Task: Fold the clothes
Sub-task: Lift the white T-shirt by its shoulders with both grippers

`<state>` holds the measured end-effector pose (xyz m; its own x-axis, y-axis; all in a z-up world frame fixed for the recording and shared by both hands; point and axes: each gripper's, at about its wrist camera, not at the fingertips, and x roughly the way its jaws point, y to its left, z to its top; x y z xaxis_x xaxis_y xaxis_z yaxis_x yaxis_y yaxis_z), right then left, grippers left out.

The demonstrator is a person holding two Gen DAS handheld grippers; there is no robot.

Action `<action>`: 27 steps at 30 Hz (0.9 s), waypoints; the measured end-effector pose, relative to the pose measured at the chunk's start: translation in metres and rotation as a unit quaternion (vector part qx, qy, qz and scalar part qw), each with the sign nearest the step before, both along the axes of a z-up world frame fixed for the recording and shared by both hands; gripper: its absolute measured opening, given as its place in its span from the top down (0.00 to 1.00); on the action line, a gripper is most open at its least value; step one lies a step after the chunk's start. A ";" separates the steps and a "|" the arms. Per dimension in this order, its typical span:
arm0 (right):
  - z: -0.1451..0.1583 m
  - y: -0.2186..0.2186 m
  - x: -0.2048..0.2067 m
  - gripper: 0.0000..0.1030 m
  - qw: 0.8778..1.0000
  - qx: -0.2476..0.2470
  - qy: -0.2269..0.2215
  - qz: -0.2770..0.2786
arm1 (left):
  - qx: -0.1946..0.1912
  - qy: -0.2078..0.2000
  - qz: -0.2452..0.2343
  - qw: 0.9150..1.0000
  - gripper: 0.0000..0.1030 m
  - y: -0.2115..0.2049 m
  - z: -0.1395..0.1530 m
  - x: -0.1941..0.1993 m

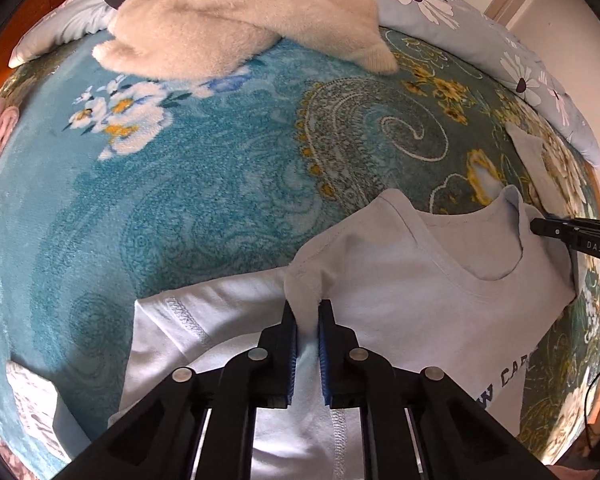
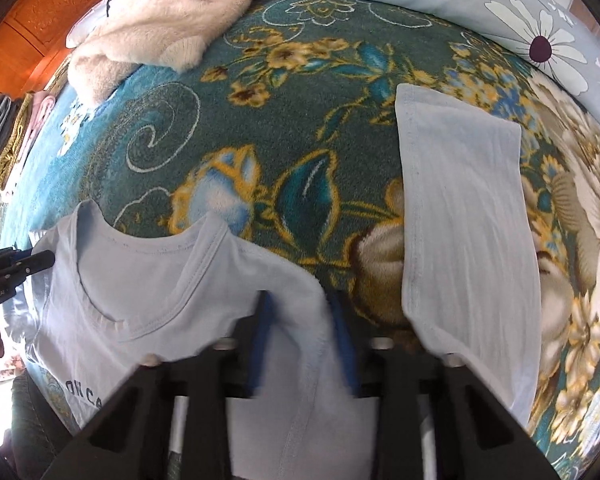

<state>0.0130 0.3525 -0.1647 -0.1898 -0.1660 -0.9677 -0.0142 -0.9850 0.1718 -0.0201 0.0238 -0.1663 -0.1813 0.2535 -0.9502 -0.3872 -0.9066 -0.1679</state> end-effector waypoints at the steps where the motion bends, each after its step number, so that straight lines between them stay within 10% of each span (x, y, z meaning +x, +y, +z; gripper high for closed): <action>1: 0.001 0.000 0.003 0.93 1.000 -0.001 0.001 -0.003 | 0.003 0.011 0.001 1.000 0.92 -0.001 0.007 0.003; 8: 0.035 -0.002 0.015 0.95 0.998 -0.001 0.055 -0.023 | 0.004 0.108 -0.005 0.994 0.93 0.000 0.073 0.020; 15: 0.135 -0.012 0.000 0.95 0.980 -0.034 0.195 -0.026 | -0.003 0.223 0.039 0.974 0.94 -0.019 0.173 0.018; 27: 0.335 -0.051 0.008 0.95 0.897 -0.102 0.430 0.005 | -0.005 0.457 0.101 0.884 0.94 -0.070 0.396 0.092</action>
<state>0.0212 0.3018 0.1707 -0.8488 -0.3294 -0.4135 0.2191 -0.9310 0.2920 0.0717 -0.0461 0.2295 -0.9147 0.1199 -0.3860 -0.1865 -0.9725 0.1398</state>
